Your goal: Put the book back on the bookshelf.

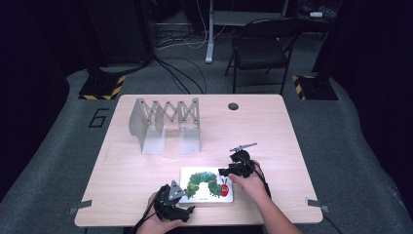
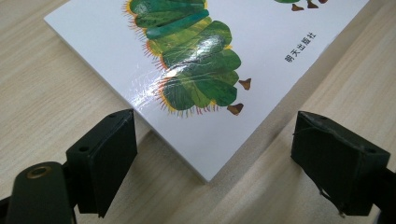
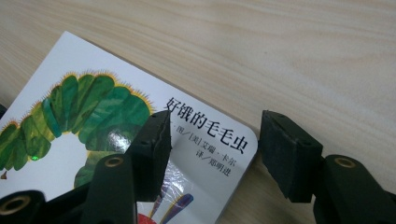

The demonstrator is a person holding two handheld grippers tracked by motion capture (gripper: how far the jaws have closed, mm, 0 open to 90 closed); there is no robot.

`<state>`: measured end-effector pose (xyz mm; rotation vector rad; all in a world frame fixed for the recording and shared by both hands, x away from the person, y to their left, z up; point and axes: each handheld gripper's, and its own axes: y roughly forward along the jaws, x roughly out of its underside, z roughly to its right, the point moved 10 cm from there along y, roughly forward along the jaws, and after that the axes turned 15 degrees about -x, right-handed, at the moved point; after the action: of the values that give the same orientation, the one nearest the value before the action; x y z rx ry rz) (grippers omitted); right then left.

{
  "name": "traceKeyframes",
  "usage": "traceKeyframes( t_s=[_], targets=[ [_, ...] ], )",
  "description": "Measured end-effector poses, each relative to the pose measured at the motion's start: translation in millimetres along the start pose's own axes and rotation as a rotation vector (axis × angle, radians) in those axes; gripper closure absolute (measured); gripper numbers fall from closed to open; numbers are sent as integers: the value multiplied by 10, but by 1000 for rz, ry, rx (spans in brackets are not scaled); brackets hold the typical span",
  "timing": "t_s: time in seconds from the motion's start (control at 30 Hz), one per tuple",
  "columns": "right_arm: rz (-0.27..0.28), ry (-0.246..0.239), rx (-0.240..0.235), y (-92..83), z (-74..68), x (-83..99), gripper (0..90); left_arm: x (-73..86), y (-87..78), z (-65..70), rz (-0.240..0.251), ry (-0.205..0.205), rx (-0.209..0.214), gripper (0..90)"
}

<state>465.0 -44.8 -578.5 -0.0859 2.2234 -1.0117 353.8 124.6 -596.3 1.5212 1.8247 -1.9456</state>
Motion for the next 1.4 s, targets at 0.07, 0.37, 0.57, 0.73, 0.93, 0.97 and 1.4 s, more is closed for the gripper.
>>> traceKeyframes(
  t_s=[0.07, 0.37, 0.57, 0.73, 0.93, 0.97, 1.4],
  targets=[
    [-6, 10, -3, 5, -2, 12, 435, 1, -1, 13, 0, -7, -2, 143],
    [6, 79, -11, 0, -5, 16, 413, 1, -10, 51, -3, -6, -2, 143],
    [10, 95, -15, -19, 0, 18, 411, -9, 2, 56, 13, -25, -21, 136],
    [5, 88, -1, -26, -21, 15, 411, -6, 4, 62, 15, -29, -28, 125],
    [13, 75, 5, -52, -43, -10, 414, -10, 8, 65, 23, -39, -33, 125],
    [19, 70, 10, -59, -41, -18, 414, -6, 6, 64, 21, -33, -31, 125],
    [37, 37, 13, -125, -94, -63, 428, -18, 21, 65, 22, -44, -31, 107]
  ],
)
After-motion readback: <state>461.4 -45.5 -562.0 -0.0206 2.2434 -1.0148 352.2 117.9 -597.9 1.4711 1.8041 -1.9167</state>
